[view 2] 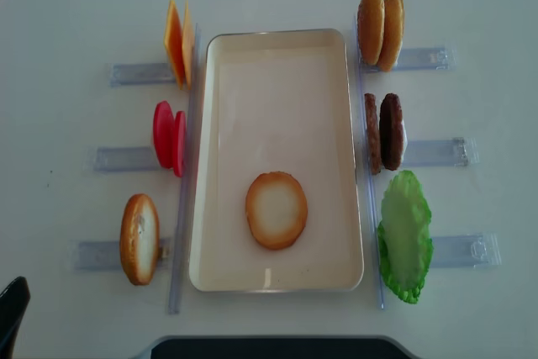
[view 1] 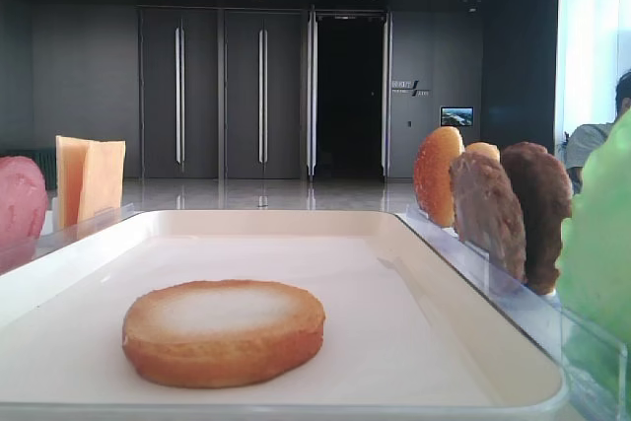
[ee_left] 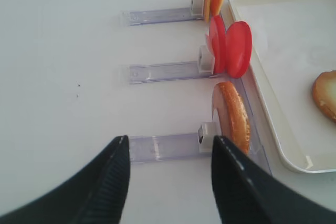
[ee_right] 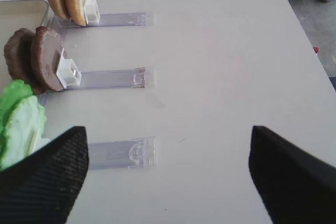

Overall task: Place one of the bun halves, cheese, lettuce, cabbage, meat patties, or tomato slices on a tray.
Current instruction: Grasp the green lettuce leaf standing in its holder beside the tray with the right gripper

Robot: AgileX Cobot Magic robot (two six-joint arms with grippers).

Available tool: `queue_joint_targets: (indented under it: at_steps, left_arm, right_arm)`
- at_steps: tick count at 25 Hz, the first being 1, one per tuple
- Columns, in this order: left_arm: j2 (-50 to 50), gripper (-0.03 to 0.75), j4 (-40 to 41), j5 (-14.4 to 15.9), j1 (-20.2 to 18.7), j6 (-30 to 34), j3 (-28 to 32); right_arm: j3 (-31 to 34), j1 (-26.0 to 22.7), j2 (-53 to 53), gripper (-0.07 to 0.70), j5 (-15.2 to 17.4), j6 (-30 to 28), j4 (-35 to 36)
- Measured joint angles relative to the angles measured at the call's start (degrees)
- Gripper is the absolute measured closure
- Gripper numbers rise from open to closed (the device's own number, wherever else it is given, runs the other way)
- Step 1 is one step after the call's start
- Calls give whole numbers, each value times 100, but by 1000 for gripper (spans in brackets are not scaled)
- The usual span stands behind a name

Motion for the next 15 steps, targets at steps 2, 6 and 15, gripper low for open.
queue_joint_targets:
  at_steps: [2, 6, 15]
  left_arm:
    - [0, 328, 0, 0, 0, -7, 0]
    - [0, 325, 0, 0, 0, -18, 0]
    - [0, 325, 0, 0, 0, -58, 0]
  right_arm:
    - [0, 0, 0, 42, 0, 0, 0]
    - [0, 0, 0, 42, 0, 0, 0]
    - [0, 0, 272, 42, 6, 0, 0]
